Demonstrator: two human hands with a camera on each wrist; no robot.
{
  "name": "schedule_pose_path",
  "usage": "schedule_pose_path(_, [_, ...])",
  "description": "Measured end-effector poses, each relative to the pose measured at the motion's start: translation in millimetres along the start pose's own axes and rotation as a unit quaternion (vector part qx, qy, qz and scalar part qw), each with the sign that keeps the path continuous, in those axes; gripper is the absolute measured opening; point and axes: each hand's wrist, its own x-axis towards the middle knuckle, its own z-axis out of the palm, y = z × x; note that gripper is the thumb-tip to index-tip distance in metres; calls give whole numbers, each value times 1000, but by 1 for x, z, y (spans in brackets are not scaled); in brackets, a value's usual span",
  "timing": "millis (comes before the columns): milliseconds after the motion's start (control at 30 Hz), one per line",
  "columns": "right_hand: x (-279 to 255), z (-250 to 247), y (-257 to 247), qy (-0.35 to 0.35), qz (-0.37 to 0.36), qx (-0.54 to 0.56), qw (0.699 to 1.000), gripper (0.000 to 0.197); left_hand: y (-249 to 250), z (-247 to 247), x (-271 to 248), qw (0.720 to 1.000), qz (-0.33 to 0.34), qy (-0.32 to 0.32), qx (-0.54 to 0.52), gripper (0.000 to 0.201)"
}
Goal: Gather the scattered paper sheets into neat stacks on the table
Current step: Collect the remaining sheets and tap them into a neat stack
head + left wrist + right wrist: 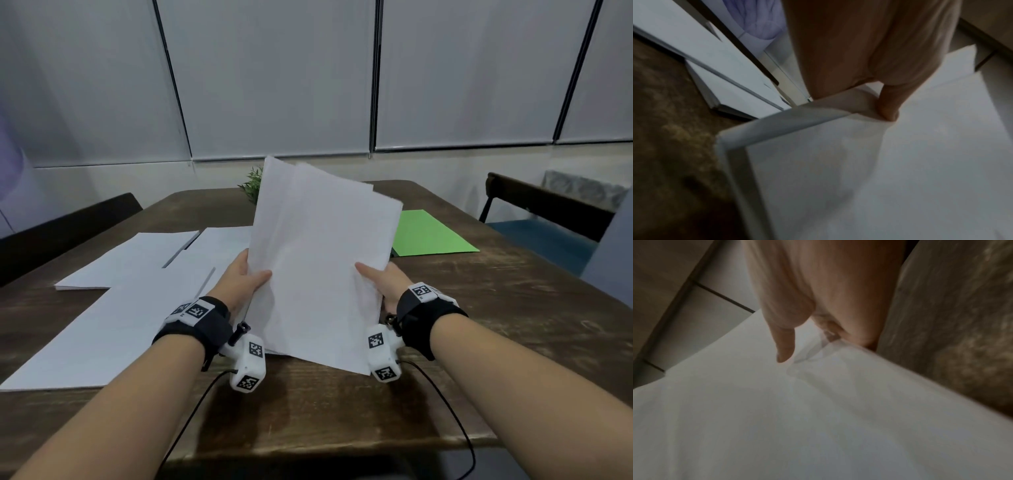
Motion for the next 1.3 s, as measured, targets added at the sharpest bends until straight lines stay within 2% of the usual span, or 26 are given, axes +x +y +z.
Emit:
schedule_pose_path(100, [-10, 4, -27, 23, -59, 71, 995, 57, 14, 6, -2, 999, 46, 7, -4, 39])
schedule_pose_path(200, [-21, 9, -57, 53, -126, 76, 988, 37, 30, 16, -1, 995, 95, 8, 1, 39])
schedule_pose_path(300, [-29, 15, -76, 49, -175, 72, 981, 31, 46, 27, 0, 990, 139, 34, 14, 43])
schedule_pose_path(367, [-32, 18, -79, 46, -179, 46, 982, 36, 53, 34, 0, 984, 157, 82, -26, 49])
schedule_pose_path(500, [-37, 16, -77, 51, -182, 18, 982, 47, 59, 39, -3, 967, 188, 157, -77, 49])
schedule_pose_path(600, [-36, 16, -77, 42, -192, 30, 980, 44, 61, 39, -1, 963, 200, 156, -91, 43])
schedule_pose_path(767, [-36, 24, -88, 46, -239, 36, 969, 38, 67, 38, 2, 959, 229, 164, -35, 21])
schedule_pose_path(867, [-33, 25, -94, 62, -270, 5, 961, 34, 72, 37, 7, 954, 244, 173, -29, 21])
schedule_pose_path(967, [-32, 29, -97, 53, -282, -40, 957, 35, 77, 42, 7, 953, 258, 157, -11, 33])
schedule_pose_path(1033, [-33, 32, -94, 35, -279, -54, 958, 41, 74, 45, 8, 956, 253, 149, -6, 48])
schedule_pose_path(1100, [-35, 32, -92, 14, -283, -46, 958, 56, 69, 44, 9, 958, 241, 155, -15, 59])
schedule_pose_path(1300, [-40, 26, -128, 28, -364, -64, 929, 96, 65, 35, 14, 961, 220, 161, -37, 60])
